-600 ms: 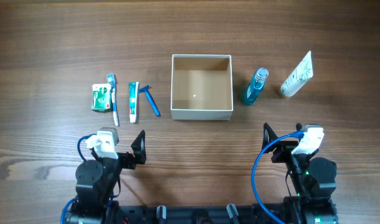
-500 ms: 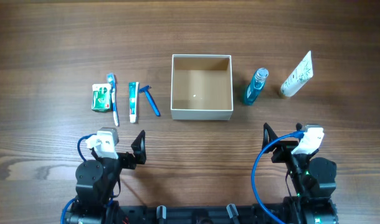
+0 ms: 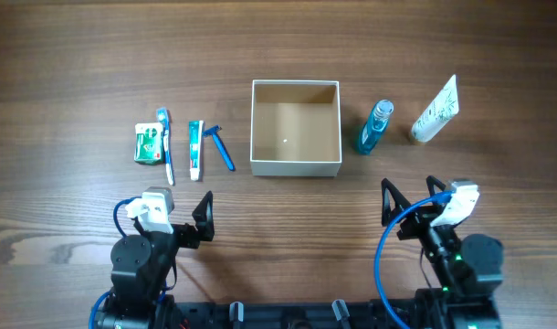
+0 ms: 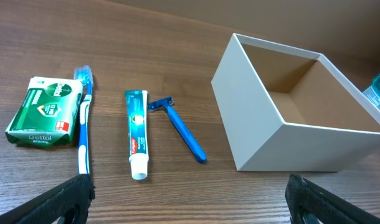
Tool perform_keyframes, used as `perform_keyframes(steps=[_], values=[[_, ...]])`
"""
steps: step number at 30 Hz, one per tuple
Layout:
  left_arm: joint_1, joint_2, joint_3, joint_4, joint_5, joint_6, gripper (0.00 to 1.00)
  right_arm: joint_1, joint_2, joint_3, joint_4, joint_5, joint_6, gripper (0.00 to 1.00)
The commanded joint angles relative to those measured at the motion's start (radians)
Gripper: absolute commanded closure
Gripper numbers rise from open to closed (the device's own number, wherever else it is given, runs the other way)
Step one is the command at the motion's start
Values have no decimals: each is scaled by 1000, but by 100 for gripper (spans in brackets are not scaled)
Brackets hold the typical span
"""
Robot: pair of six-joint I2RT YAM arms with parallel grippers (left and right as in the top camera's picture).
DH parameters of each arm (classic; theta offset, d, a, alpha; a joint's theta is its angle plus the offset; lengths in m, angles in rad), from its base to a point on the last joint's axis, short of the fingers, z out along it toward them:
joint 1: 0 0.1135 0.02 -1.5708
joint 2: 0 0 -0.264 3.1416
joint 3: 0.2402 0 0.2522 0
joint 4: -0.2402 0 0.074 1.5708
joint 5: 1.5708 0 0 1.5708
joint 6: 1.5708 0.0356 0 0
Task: Pack container
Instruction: 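Reach the right gripper to the blue Listerine bottle and grasp it, then carry the Listerine bottle into the box and release it upright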
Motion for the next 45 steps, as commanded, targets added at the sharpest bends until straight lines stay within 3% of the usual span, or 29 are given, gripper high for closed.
perform_keyframes(steps=[1,11,13,17,23,24,26,28,33,34,38,40,45], values=[[7,-8,-7,3,19,20,0,3,205,305,-89,-66,-15,0],[7,-8,-7,3,19,20,0,64,1334,1527,-880,-11,-118,0],[7,-8,-7,3,19,20,0,92,1429,1572,-871,-156,-149,0],[7,-8,-7,3,19,20,0,105,1588,1569,-890,100,-3,0],[7,-8,-7,3,19,20,0,105,1812,1550,-958,119,112,1],[7,-8,-7,3,19,20,0,105,1830,1534,-961,125,119,3],[7,-8,-7,3,19,20,0,105,1840,1486,-939,128,120,22],[7,-8,-7,3,19,20,0,105,1840,1455,-919,134,120,34],[7,-8,-7,3,19,20,0,105,1840,1435,-898,210,120,38],[7,-8,-7,3,19,20,0,105,1840,1435,-891,230,117,54],[7,-8,-7,3,19,20,0,105,1806,1436,-876,269,67,69],[7,-8,-7,3,19,20,0,105,1735,1437,-873,268,43,79],[7,-8,-7,3,19,20,0,193,1417,1461,-856,269,0,85]])
